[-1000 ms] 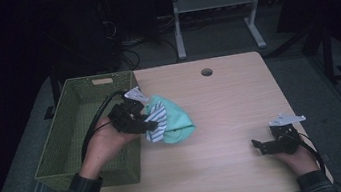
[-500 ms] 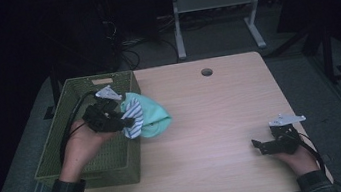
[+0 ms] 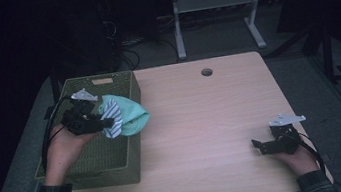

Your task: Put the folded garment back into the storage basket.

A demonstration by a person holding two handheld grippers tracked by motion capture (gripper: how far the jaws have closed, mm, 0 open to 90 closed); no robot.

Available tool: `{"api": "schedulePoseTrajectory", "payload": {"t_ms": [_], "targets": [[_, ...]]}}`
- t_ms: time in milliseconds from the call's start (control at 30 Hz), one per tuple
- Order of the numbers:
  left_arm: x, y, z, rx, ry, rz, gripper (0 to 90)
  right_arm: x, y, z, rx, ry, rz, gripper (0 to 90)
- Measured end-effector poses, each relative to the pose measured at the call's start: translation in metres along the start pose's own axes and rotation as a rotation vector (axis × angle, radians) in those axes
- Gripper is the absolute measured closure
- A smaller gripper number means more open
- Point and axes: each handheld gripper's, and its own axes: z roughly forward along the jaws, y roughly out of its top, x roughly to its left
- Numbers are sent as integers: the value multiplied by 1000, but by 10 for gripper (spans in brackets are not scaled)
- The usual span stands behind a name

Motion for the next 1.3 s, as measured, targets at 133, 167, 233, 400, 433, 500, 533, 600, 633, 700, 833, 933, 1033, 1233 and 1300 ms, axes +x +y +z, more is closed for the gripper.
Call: {"api": "schedulePoseTrajectory", "payload": {"t_ms": [133, 167, 233, 400, 433, 500, 533, 600, 633, 700, 833, 933, 1033, 1233, 1300], "targets": [[9, -6, -2, -2, 14, -26, 691, 0, 0, 0, 0, 0, -1, 80], [11, -8, -4, -6, 19, -38, 691, 0, 0, 0, 0, 0, -1, 80], [17, -12, -6, -14, 28, -55, 691, 0, 0, 0, 0, 0, -1, 80], [30, -24, -10, -16, 68, -100, 691, 0, 0, 0, 0, 0, -1, 80], [32, -25, -10, -14, 78, -103, 690, 0, 0, 0, 0, 0, -1, 80], [37, -30, -11, -10, 90, -115, 690, 0, 0, 0, 0, 0, 0, 80], [39, -33, -11, -10, 95, -122, 690, 0, 0, 0, 0, 1, 0, 80], [42, -37, -10, -3, 107, -135, 689, 0, 0, 0, 0, 0, -1, 81], [43, -39, -9, -3, 108, -138, 689, 0, 0, 0, 0, 0, -1, 80], [45, -42, -8, -1, 109, -151, 689, 0, 0, 0, 0, 0, -1, 81], [47, -47, -1, 8, 112, -161, 688, 0, 0, 0, 0, 0, -1, 81], [49, -50, 6, 23, 109, -169, 687, 0, 0, 0, 0, 0, -2, 81], [51, -53, 14, 35, 109, -176, 688, 0, 0, 0, 0, 0, -1, 80], [53, -56, 28, 55, 98, -187, 687, 0, 0, 0, 0, 0, -2, 80], [53, -58, 36, 65, 98, -190, 687, 0, 0, 0, 0, 0, -2, 80]]}}
